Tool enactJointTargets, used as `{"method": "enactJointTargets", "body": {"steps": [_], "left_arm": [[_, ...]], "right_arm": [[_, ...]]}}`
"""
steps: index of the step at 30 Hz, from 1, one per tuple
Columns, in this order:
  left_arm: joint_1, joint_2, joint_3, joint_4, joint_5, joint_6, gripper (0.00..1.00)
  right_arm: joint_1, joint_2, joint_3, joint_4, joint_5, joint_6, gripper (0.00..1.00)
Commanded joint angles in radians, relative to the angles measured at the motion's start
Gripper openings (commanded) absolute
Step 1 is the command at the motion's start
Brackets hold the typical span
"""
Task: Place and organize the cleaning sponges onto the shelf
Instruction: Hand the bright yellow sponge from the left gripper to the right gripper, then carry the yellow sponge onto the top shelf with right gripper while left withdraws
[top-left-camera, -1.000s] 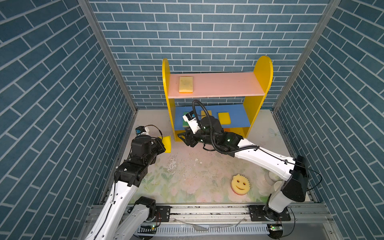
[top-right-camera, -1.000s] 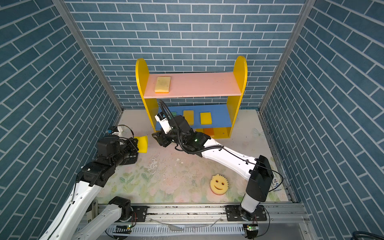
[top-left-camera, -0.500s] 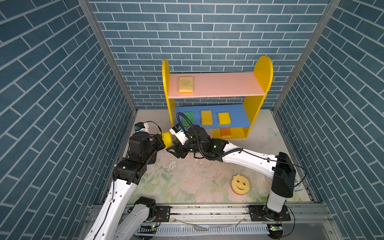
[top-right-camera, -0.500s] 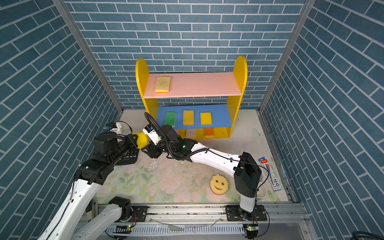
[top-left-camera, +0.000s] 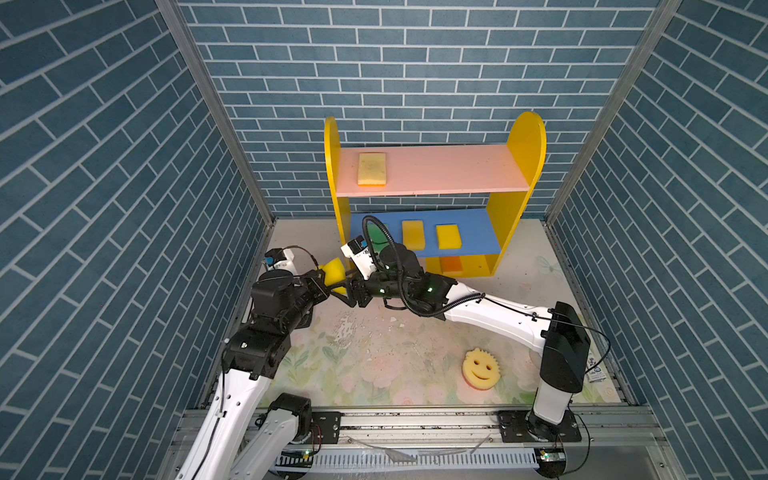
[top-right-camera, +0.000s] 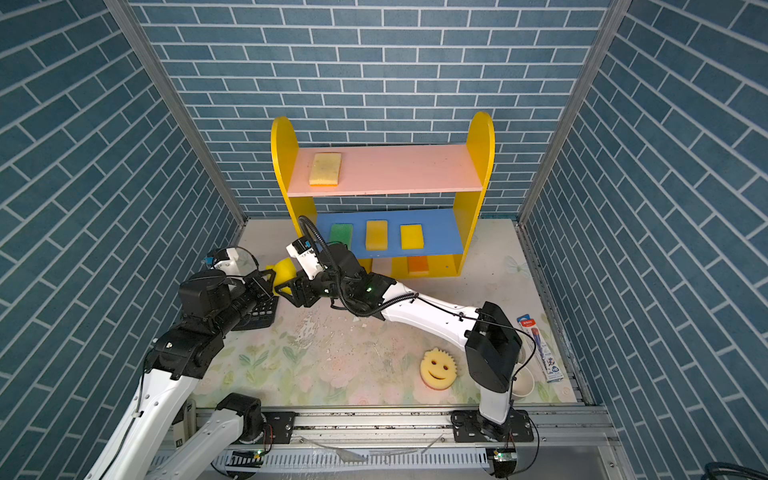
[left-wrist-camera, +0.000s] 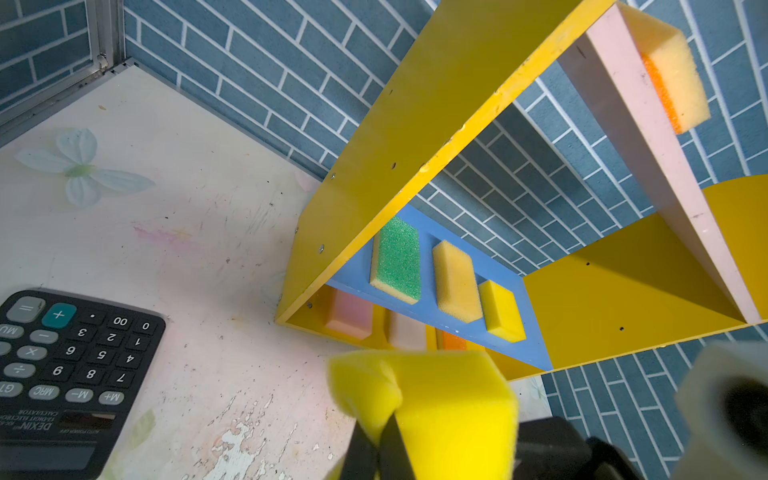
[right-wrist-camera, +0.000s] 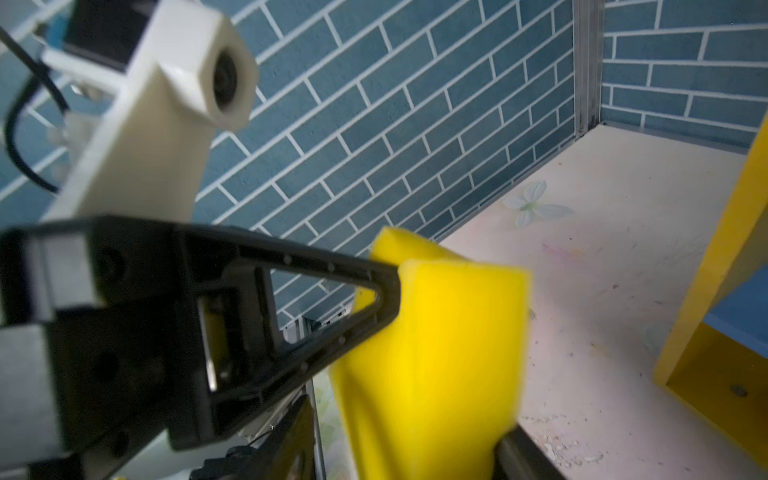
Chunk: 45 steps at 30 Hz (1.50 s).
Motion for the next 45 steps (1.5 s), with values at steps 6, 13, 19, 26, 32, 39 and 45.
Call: {"method": "enactJointTargets", "body": {"steps": [6,13,19,26,32,39,45], "left_arm": [[0.007,-0.027,-0.018,0.012,0.034,0.002,0.03],[0.011,-0.077,-0.025,0.009,-0.009,0.025,0.67],[0.012,-0.146,-0.004,-0.083,-0.109,0.088,0.92],[0.012,-0.197,0.0,-0.163,-0.201,0.138,0.95],[0.012,-0.207,-0.002,-0.172,-0.215,0.16,0.96],[0.012,-0.212,-0.015,-0.182,-0.214,0.157,0.96],[0.012,-0.214,-0.018,-0.194,-0.214,0.16,0.97]], "right_arm": [[-0.033,0.034,-0.002,0.134,-0.052,0.163,0.03],[-0.039,0.015,0.006,0.072,-0.029,0.11,0.0],[-0.106,-0.076,0.037,-0.088,0.019,0.01,0.0],[-0.15,-0.203,0.107,-0.317,0.221,-0.23,0.0],[-0.184,-0.227,0.239,-0.449,0.413,-0.31,0.0],[-0.238,-0.163,0.423,-0.51,0.444,-0.321,0.0],[-0.293,-0.041,0.665,-0.621,0.431,-0.274,0.0]]}}
